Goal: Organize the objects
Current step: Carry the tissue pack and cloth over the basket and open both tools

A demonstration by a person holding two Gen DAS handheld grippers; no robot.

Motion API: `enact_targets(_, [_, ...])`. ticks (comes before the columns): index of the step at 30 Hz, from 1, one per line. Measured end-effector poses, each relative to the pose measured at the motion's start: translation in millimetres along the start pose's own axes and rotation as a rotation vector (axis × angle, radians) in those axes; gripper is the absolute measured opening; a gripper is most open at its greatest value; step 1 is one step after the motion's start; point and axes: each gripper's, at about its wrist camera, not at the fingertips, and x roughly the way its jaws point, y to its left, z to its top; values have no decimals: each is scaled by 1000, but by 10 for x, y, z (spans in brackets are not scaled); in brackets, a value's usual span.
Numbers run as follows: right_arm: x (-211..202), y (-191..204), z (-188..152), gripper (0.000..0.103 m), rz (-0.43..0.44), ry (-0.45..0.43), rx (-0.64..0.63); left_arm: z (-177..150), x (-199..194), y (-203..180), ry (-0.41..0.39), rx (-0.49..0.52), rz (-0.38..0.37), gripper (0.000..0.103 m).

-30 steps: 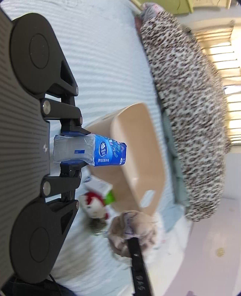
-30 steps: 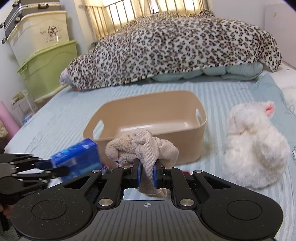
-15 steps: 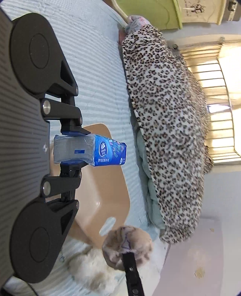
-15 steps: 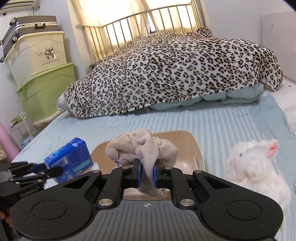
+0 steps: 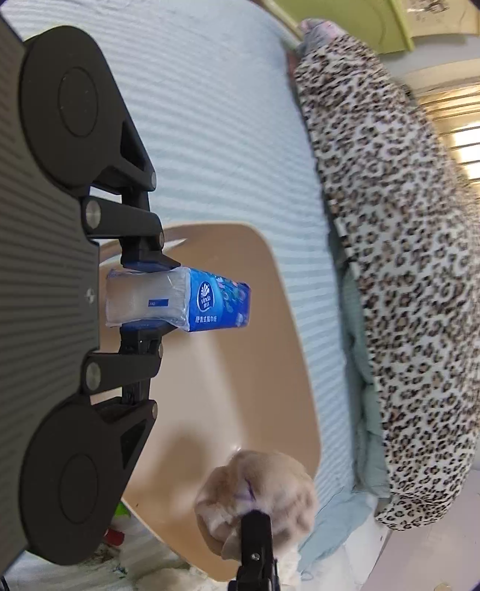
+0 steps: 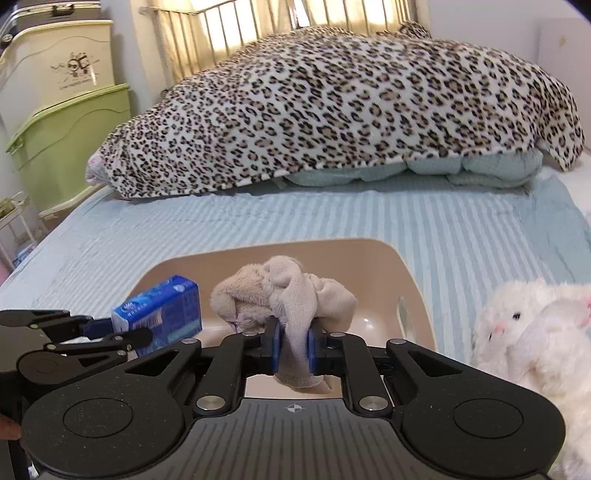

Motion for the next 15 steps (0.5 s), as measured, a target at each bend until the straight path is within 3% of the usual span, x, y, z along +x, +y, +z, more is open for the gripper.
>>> enact_targets(1, [-9,-11,-15,25,7,-3,12,-8,-20,-3,-2,0,-4,31])
enact_targets(2, [-32,-25,-27,40,11,-5,18,-17,-54,-5,-9,5,-6,36])
enact_targets(4, [-105,-37,-47,49,17,-14,22,-32,-160,-15,-39,16,12,65])
enact_targets(6, [-207,-46,-48,61,19,-26,23,-30,-303,-10,-84,21,26,79])
enact_targets(10, [-451,-77,-68,79,10,-55,5,-56,-560,67,-125,18,28,90])
enact_targets(14, [-655,-121,-158,103,-2,-60,-8,-146,-762,179,-154,11,47,90])
enact_targets(15, [-700,-133,-194,103,-9,-62,-10,-172,-803,204,-158,10,50,90])
